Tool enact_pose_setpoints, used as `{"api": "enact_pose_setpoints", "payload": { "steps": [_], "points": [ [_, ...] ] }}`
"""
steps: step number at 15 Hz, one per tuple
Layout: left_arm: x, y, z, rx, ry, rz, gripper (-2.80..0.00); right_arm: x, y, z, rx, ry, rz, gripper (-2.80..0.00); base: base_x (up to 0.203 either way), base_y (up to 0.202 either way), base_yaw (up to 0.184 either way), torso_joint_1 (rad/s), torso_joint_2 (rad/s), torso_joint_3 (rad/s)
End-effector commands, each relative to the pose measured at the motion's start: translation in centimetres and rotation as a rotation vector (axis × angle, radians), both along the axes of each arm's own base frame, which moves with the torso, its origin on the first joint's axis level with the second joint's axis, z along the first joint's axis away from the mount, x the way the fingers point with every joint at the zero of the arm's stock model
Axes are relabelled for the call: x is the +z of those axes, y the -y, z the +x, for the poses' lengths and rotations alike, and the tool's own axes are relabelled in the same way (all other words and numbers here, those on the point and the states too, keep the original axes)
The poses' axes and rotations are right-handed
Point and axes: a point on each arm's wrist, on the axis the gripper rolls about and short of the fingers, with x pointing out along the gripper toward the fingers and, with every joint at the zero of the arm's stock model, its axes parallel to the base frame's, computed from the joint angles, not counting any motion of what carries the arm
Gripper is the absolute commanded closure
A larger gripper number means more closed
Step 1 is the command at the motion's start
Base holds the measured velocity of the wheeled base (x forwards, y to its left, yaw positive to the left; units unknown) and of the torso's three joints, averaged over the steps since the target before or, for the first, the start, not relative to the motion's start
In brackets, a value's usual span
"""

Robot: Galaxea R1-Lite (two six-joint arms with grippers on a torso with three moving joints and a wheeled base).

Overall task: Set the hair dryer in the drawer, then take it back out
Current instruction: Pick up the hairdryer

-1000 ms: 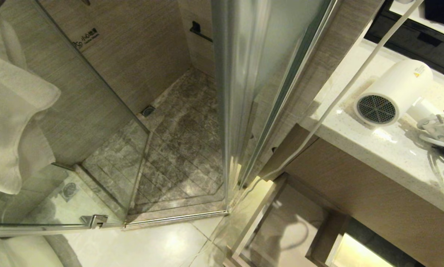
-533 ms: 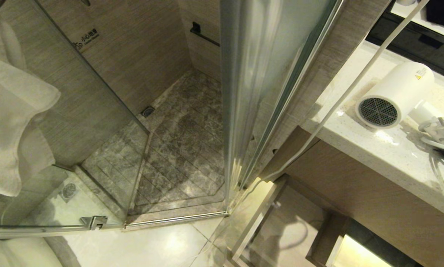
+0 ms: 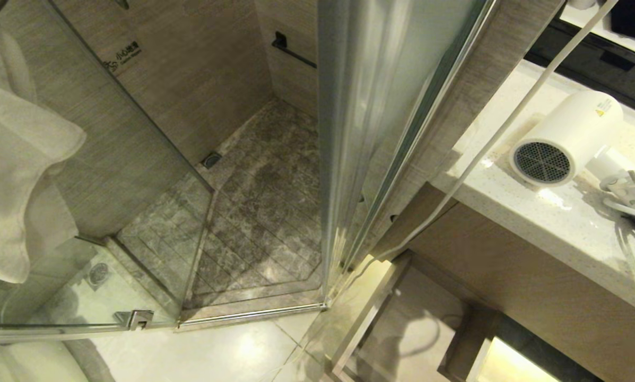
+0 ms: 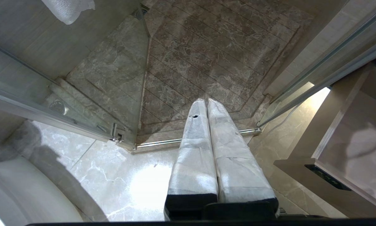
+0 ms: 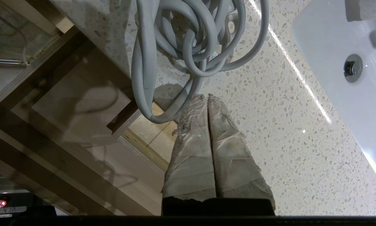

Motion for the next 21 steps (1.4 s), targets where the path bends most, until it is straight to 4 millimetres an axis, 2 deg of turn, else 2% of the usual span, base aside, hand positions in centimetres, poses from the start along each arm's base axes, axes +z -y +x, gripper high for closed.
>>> {"api": "enact_pose_setpoints", "payload": {
  "steps": [1,21],
  "points": [
    [0.00,0.00,0.00,0.000,0.000,0.000,0.00,-0.02,0.00,0.02,-0.001,-0.003,-0.002,0.00,0.000,0.000,0.000,0.000,0.00,0.000],
    [0.00,0.00,0.00,0.000,0.000,0.000,0.00,-0.02,0.00,0.02,-0.001,-0.003,-0.002,0.00,0.000,0.000,0.000,0.000,0.00,0.000]
  ]
}}
